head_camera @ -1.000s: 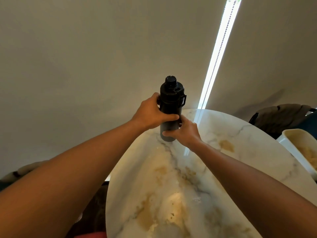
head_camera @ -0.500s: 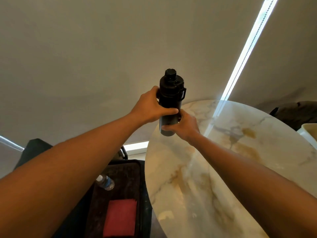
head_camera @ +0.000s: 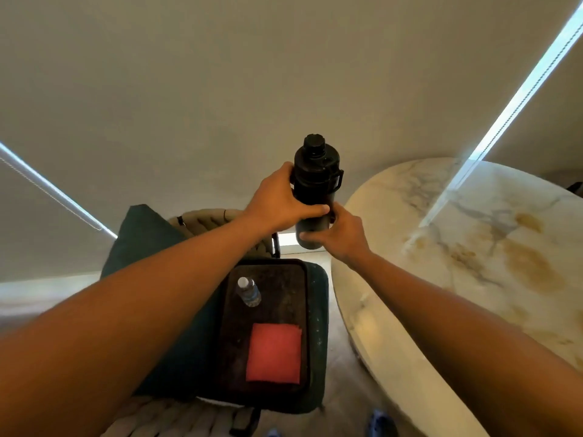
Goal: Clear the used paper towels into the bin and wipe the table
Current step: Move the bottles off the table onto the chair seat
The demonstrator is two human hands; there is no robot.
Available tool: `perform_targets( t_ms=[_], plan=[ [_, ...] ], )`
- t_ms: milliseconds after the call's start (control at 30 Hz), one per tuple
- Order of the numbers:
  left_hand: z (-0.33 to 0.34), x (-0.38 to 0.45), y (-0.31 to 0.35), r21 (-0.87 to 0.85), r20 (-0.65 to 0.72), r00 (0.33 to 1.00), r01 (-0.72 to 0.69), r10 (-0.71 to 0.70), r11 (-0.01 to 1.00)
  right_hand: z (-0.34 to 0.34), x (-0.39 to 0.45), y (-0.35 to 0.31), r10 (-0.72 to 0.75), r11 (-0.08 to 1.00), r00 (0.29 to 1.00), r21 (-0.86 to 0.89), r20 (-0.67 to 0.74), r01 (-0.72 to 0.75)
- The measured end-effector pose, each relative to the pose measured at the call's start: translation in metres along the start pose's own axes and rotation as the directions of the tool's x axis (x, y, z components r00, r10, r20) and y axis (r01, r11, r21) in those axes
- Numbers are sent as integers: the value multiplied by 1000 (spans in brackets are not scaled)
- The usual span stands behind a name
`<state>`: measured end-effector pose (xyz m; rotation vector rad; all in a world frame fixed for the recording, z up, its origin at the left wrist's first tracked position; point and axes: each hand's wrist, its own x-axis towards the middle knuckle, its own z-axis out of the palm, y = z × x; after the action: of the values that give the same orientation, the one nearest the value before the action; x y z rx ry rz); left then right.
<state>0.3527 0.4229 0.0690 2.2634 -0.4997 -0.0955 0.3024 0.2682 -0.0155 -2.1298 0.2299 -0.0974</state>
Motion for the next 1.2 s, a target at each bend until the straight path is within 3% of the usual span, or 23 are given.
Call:
perform_targets(
  t_ms=[267, 767, 1200],
  plan=[
    [16, -42, -78, -65, -33, 999, 40, -42, 997, 79, -21, 29, -4, 1000, 1000, -7, 24, 4],
    [106, -93, -207, -148, -18, 976, 210, -215, 966, 197, -43, 139, 148, 989, 985, 7, 88, -149],
    [152, -94, -264, -169, -10, 961, 271, -276, 948, 250, -30, 200, 219, 975, 972, 7, 87, -221]
  ],
)
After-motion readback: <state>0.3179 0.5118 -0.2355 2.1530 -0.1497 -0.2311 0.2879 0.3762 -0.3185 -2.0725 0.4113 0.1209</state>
